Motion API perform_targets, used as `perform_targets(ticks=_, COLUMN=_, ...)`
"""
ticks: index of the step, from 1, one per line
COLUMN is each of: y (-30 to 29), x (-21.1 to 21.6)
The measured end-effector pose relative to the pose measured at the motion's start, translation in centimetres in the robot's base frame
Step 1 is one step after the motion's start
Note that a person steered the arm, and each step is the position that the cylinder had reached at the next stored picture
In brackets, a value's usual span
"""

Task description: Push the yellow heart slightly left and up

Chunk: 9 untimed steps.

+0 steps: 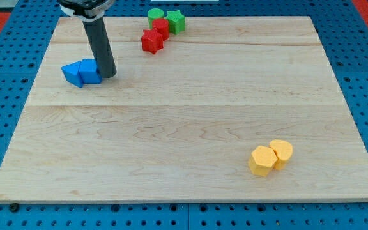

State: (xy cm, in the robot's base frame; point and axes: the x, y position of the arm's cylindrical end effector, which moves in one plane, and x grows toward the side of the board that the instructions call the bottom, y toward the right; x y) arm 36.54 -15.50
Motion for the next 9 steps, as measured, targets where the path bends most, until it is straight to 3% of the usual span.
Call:
perform_targets(ticks=2, y=-3.3, x=0.2)
perform_targets(ticks=3, y=1.2, x=3.4)
perform_targets(ticks=4, y=10.0, x=7.4)
perform_targets(ticks=6, y=27.8, x=8.3)
perform_targets(ticks=7, y=40.2, x=10.4)
perform_targets(ticks=8, y=46.0, x=16.0)
perform_targets(ticks=9, y=44.5, x=21.7)
